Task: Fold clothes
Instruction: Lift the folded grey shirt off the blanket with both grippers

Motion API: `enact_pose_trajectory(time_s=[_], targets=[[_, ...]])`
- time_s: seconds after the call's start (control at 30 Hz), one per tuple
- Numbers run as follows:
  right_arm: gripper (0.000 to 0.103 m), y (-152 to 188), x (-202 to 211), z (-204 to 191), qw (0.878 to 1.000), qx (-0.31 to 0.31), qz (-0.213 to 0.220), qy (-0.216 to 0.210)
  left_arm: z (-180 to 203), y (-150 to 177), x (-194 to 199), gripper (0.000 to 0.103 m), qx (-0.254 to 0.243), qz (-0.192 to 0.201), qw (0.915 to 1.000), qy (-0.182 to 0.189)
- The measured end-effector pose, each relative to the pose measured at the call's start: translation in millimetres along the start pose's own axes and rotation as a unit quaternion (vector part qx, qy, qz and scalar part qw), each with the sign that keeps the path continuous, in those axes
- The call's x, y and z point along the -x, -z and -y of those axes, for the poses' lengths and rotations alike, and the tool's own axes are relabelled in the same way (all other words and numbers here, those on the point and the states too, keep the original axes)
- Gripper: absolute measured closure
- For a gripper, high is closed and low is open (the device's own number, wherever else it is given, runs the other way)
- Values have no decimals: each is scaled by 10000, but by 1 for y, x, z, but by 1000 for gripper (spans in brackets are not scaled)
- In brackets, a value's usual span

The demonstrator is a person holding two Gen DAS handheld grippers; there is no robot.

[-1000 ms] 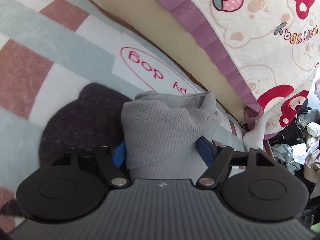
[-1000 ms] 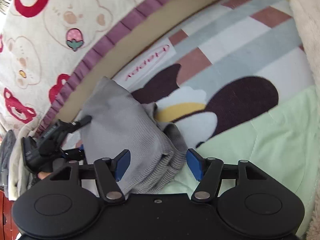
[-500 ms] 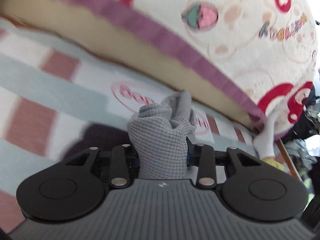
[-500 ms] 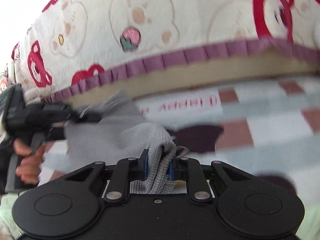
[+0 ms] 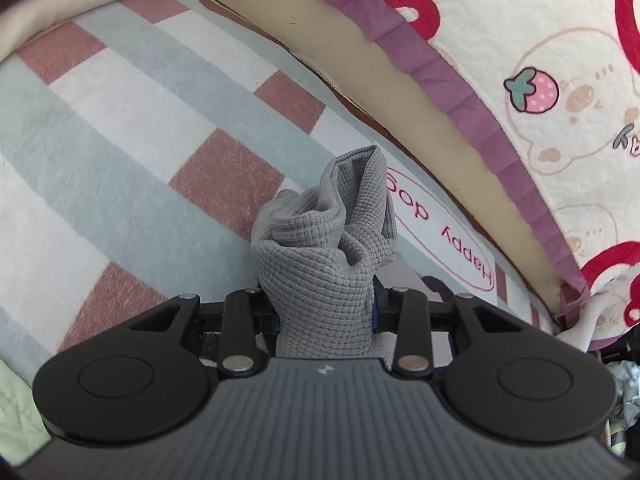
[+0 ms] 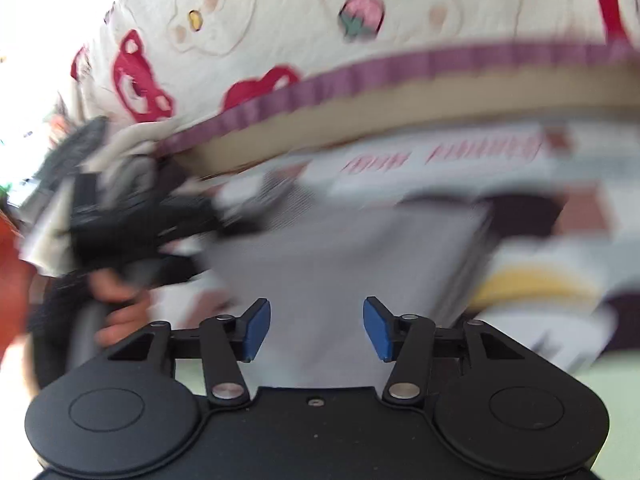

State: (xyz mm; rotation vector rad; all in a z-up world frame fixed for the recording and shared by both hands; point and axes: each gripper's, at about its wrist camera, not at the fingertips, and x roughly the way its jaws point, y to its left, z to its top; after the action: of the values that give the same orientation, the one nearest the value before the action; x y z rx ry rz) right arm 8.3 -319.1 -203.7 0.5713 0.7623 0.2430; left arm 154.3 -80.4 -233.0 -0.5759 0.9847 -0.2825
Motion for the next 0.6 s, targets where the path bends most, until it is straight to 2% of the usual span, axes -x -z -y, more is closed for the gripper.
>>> enact_pose_trajectory(time_s=[0.03, 0.07, 0.1, 0.13, 0.17, 0.2, 0.3, 0.33, 0.4, 0.47, 0.53, 0.6], targets=[[43, 12, -2, -5, 9992, -277, -155, -255, -1, 0, 0, 68, 37, -26, 10000, 20], [42, 22, -10, 0, 9950, -893, -307, -337, -4, -1, 0, 68, 113, -60, 9999, 66], [41, 29, -20, 8, 9853, -1603, -519, -267, -6, -2, 0, 68, 190, -95, 9997, 111], [43, 36, -31, 19, 9688, -2372, -713, -73, -7, -2, -1, 68, 247, -134, 9995, 138], [51, 42, -35, 28, 9506, -3046, -581, 142, -7, -2, -3, 68, 257, -184, 9994, 115], [54, 44, -34, 33, 9387, -3438, -204, 136, -8, -3, -4, 68, 277, -225, 9993, 86], [52, 39, -39, 30, 9386, -3434, 198, 269, -13, -4, -6, 68, 403, -341, 9986, 68], [51, 42, -39, 30, 9336, -3559, 261, 309, -14, -4, -7, 68, 463, -367, 9982, 87], [48, 57, -32, 32, 9101, -4088, 606, 309, -16, -4, -8, 68, 527, -385, 9978, 105], [48, 71, -25, 34, 8844, -4563, 928, 319, -16, -4, -8, 68, 549, -379, 9977, 124], [48, 72, -20, 29, 8816, -4586, 1016, 458, -16, -3, -7, 68, 567, -364, 9976, 153], [48, 68, -18, 26, 8851, -4488, 1061, 630, -17, -4, -7, 68, 593, -359, 9974, 174]])
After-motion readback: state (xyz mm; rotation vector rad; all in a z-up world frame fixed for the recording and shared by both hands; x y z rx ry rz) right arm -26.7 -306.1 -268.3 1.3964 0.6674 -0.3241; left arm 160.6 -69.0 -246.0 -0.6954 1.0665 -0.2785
